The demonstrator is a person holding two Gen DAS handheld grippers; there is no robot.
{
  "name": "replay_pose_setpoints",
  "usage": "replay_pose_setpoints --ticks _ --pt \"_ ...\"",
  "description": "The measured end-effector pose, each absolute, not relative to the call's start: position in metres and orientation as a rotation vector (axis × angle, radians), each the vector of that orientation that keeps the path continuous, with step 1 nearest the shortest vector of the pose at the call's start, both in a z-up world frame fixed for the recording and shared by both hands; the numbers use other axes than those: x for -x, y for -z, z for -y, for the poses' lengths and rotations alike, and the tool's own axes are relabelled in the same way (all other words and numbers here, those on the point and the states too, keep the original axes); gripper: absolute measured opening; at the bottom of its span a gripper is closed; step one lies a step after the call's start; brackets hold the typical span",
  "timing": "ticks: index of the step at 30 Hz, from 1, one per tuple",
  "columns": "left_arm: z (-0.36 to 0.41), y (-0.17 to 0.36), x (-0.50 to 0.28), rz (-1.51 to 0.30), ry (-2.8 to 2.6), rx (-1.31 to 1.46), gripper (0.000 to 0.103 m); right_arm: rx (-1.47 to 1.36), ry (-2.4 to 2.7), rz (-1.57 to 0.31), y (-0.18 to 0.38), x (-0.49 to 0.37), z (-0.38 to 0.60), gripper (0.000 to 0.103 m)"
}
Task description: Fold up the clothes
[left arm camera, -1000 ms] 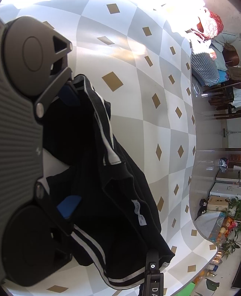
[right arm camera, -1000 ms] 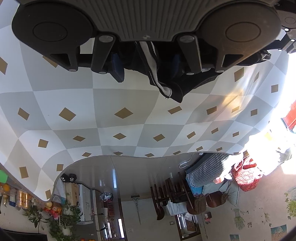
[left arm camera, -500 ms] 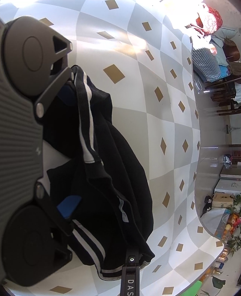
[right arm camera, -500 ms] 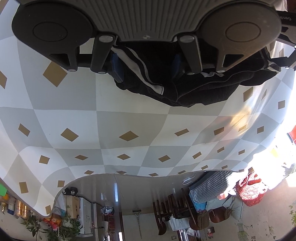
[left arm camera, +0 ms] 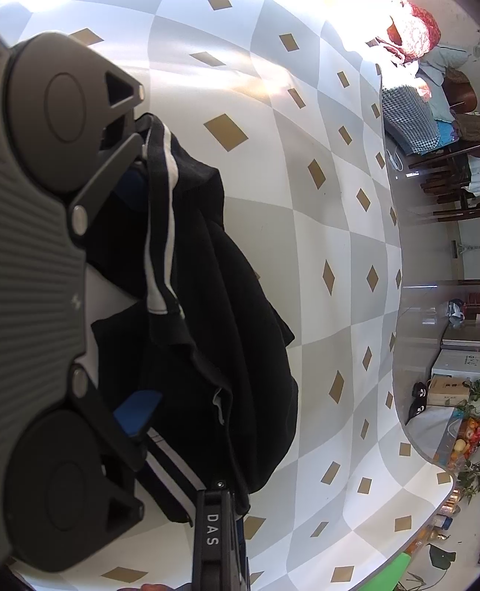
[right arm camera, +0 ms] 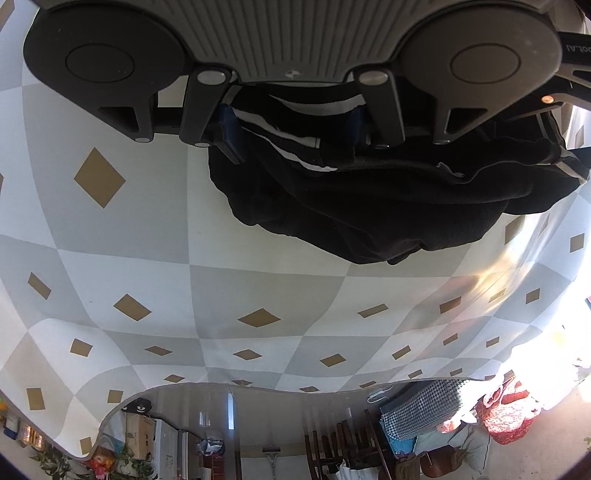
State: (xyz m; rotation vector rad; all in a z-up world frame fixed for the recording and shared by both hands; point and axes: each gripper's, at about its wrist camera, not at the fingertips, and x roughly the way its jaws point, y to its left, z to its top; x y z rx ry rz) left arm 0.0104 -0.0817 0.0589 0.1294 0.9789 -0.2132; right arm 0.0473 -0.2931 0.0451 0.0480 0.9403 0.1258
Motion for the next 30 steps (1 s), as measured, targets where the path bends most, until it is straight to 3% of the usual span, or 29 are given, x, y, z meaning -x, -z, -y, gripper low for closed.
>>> replay_pose_setpoints --ticks 30 --pt "0.075 -0.051 -0.016 -1.013 0.179 -0.138 0.103 -0.055 -0.137 -0.96 -0.009 -0.073 0.269 0.066"
